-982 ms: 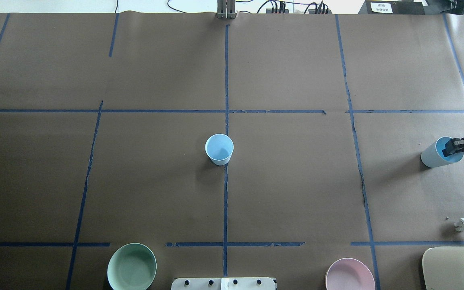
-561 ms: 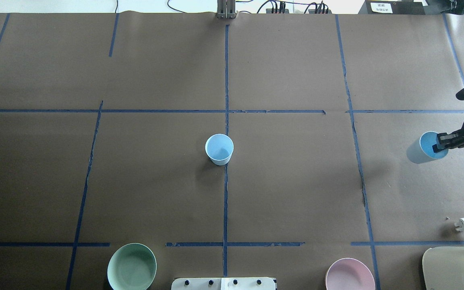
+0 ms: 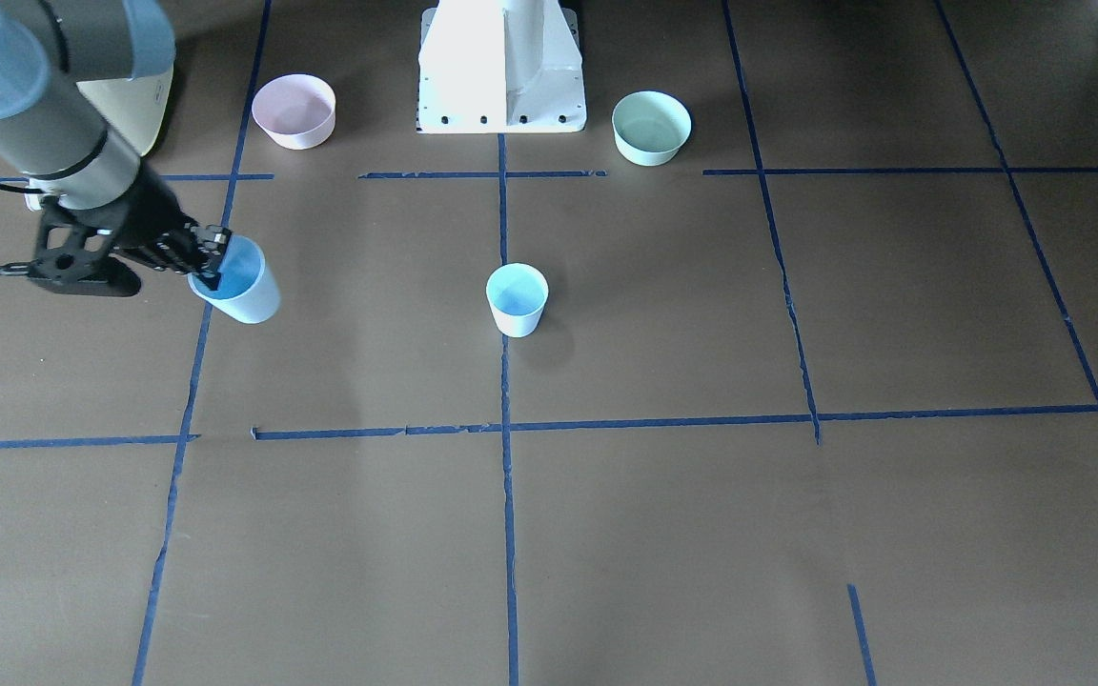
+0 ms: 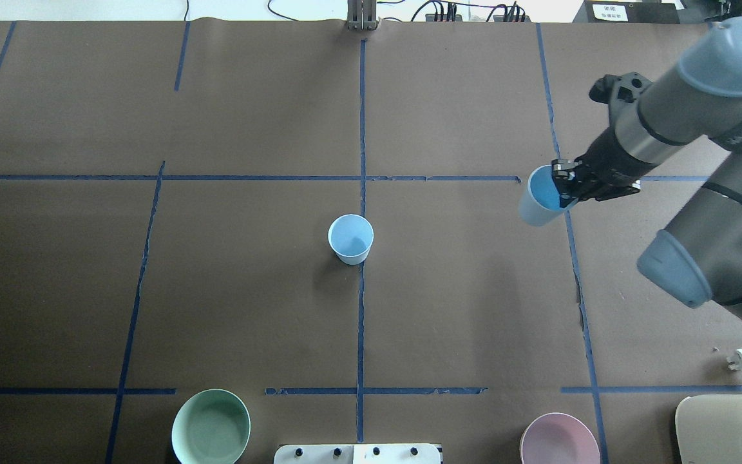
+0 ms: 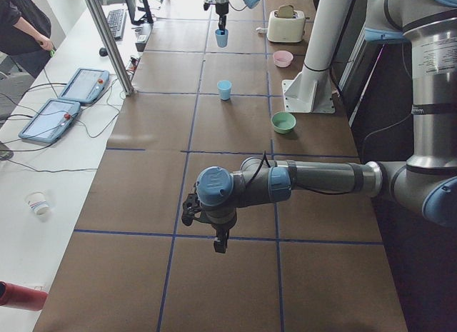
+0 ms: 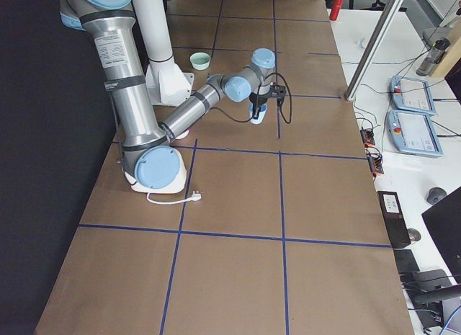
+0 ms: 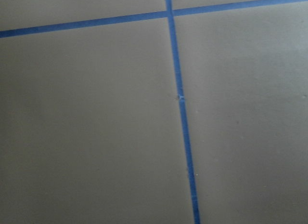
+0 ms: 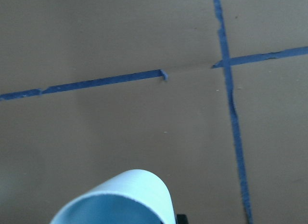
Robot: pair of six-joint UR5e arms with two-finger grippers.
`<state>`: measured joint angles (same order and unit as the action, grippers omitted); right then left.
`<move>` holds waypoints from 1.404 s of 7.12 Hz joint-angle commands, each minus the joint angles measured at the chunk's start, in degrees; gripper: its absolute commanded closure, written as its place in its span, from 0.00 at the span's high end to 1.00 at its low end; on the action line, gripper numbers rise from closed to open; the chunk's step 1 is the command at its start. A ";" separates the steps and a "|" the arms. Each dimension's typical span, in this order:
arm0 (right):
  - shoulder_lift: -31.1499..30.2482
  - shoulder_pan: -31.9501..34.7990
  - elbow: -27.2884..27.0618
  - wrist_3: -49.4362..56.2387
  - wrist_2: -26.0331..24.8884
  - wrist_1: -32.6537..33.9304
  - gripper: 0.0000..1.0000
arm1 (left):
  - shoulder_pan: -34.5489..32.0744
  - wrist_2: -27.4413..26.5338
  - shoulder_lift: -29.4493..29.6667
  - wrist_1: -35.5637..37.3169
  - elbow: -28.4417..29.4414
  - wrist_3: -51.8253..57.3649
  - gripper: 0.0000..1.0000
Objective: Stack blue cups with both arms
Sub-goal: 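Lift the cup with the right gripper and carry it over the center cup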
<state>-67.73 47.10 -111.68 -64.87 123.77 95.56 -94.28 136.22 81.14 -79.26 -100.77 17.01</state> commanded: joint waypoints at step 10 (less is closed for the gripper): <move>23.70 -17.48 15.09 -23.73 -16.80 0.86 0.01 | 0.15 -0.52 0.15 -3.10 0.84 -2.16 1.00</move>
<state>-43.89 29.86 -97.23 -88.31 107.17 97.22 -94.13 135.70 81.27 -82.35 -99.93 14.92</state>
